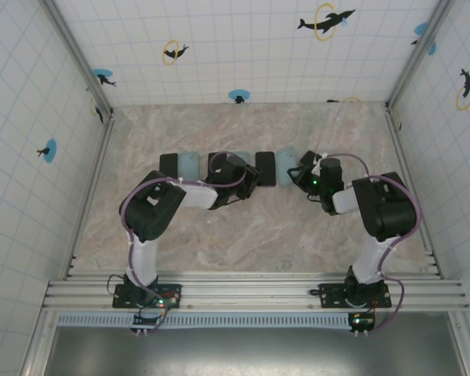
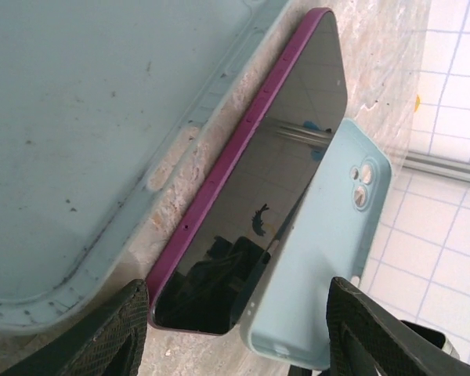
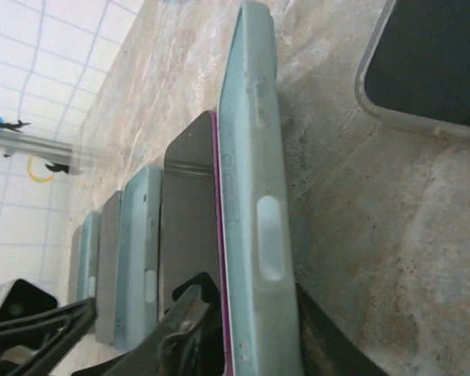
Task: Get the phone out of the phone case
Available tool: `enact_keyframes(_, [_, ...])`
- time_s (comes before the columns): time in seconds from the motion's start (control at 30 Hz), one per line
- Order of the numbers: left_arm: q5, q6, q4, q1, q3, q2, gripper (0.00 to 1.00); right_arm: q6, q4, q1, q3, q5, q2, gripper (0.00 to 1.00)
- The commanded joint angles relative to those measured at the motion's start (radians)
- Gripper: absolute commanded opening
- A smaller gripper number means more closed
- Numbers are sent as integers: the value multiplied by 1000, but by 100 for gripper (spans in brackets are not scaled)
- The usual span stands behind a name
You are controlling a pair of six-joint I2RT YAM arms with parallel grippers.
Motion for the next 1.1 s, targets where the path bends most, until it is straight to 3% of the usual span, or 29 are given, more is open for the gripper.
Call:
enact_keyframes(0.0, [-13,39,-25,6,24,-63,62,-96,-110,6,45,17,-37,36])
enact_keyframes(0.4, [-14,73,-39,6,22,-147,62,-294,-353,18,140,81,-85,50])
enact_keyframes(0.7, [-4,135,-40,8,41,-204,63,-551,-705,10,290,118,-122,56])
enact_keyframes(0.87, [-7,168,-58,9,41,-239,65,-665,-819,-33,312,124,-161,59])
enact_keyframes(1.07, [20,221,-54,9,34,-266,71,-933,-977,-119,395,168,-171,64])
